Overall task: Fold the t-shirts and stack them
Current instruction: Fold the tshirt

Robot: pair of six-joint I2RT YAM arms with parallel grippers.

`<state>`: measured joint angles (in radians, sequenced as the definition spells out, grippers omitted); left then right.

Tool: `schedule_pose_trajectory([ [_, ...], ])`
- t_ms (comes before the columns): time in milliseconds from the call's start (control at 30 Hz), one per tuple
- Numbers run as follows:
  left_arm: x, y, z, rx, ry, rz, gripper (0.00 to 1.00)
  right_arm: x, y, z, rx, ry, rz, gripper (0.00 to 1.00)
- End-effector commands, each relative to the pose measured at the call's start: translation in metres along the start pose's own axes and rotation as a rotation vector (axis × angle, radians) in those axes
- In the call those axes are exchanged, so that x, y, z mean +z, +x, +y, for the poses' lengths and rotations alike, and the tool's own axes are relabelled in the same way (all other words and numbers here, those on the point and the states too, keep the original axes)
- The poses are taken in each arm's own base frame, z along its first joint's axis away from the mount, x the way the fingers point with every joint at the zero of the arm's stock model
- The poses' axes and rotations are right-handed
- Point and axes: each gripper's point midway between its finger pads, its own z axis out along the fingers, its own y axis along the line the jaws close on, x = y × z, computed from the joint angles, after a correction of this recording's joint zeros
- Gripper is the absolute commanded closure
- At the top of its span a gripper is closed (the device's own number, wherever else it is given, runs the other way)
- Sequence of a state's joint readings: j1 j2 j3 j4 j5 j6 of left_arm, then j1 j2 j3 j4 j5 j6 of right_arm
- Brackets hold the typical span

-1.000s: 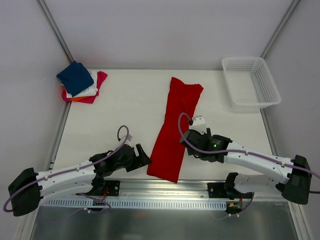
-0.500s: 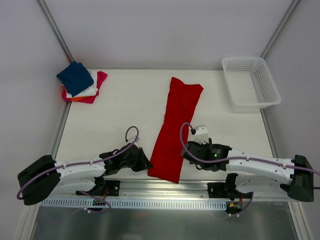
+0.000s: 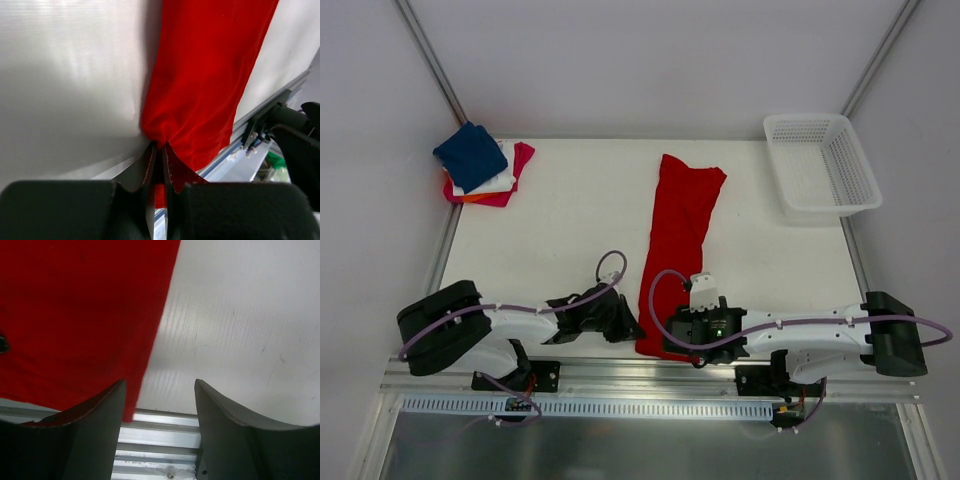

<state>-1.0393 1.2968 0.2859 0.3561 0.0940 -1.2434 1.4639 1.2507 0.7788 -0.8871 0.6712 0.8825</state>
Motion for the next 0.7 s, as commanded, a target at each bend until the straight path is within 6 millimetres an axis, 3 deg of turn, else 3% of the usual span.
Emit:
schedule_pose_trajectory([
  [0,0.015,0.016,0.011,0.034,-0.053,0.069,0.98,-0.012,-0.012,-0.006,0.083,0.030,-0.059,0.40],
  [133,0.030,0.022,-0.002,0.043,-0.034,0.112,1.00,-0.014,-0.013,-0.016,0.092,0.047,-0.077,0.40],
  [367,0.022,0.016,0.000,0.054,-0.051,0.076,0.99,-0.017,-0.019,-0.030,0.123,0.058,-0.126,0.39],
  [433,0.021,0.016,0.001,0.056,-0.057,0.077,0.95,-0.016,-0.018,-0.029,0.110,0.063,-0.119,0.39],
  [467,0.021,0.016,0.002,0.057,-0.065,0.077,0.70,-0.017,-0.018,-0.028,0.107,0.062,-0.118,0.38],
  [533,0.019,0.015,0.002,0.059,-0.062,0.070,0.60,-0.016,-0.019,-0.027,0.097,0.069,-0.117,0.38],
  [600,0.005,0.003,0.005,0.077,-0.097,0.006,0.40,-0.018,-0.022,-0.026,0.105,0.063,-0.129,0.37],
  [667,0.001,-0.001,0.012,0.088,-0.131,-0.013,0.37,-0.017,-0.022,-0.027,0.106,0.065,-0.130,0.37],
])
